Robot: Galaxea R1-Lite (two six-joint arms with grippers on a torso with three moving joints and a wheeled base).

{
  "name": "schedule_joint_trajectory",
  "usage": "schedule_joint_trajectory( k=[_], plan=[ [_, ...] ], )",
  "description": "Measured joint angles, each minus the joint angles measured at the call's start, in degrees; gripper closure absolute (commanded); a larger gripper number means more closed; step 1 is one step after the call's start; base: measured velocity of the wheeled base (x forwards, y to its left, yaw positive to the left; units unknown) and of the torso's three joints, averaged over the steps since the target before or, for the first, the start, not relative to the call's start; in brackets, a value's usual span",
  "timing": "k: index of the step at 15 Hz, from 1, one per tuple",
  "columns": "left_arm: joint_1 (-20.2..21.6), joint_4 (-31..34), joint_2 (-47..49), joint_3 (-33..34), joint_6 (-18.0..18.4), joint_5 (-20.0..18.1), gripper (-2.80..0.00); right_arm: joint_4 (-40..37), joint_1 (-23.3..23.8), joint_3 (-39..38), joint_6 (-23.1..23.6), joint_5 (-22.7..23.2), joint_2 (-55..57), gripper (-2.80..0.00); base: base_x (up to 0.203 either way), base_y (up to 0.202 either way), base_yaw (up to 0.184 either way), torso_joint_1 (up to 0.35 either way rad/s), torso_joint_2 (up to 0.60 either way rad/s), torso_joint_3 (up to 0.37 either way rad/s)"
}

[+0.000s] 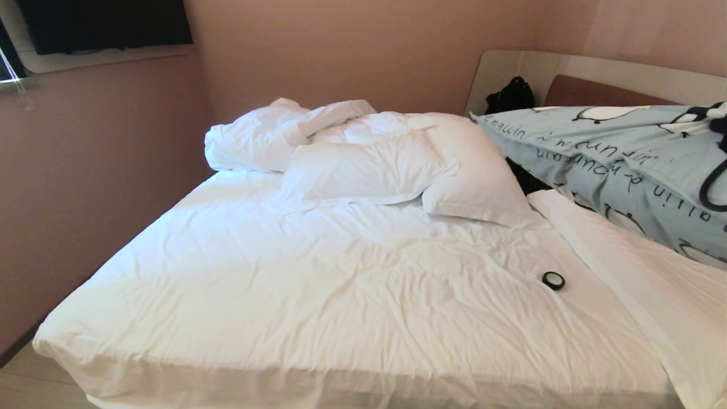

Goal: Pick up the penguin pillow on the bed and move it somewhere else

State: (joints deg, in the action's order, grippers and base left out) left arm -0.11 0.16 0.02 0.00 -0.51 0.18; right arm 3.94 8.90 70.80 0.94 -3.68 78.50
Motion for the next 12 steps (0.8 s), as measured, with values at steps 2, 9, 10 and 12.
schedule_joint_trajectory(
  k=[2,9,10,12],
  plan=[
    [0.0,-0.02,0.0,0.0,0.0,-0.05,0.0,-0.06,0.05,0.0,-0.01,-0.44,-0.14,0.0,0.0,0.164,0.0,0.004,0.01,0.003],
    [0.01,0.05,0.0,0.0,0.0,-0.03,0.0,-0.26,0.05,-0.79,0.0,-1.75,-2.3,0.0,0.0,0.012,0.0,0.0,0.0,0.0],
    [0.01,0.03,0.0,0.0,0.0,-0.05,0.0,-0.2,0.0,-0.86,0.02,-2.53,-2.68,0.0,0.0,0.0,0.0,0.0,0.0,0.0],
    [0.04,0.02,0.0,0.0,0.0,-0.05,0.0,-0.09,0.02,-0.88,0.05,-4.92,-3.24,0.0,0.0,0.0,0.0,0.0,0.0,0.0]
  ],
)
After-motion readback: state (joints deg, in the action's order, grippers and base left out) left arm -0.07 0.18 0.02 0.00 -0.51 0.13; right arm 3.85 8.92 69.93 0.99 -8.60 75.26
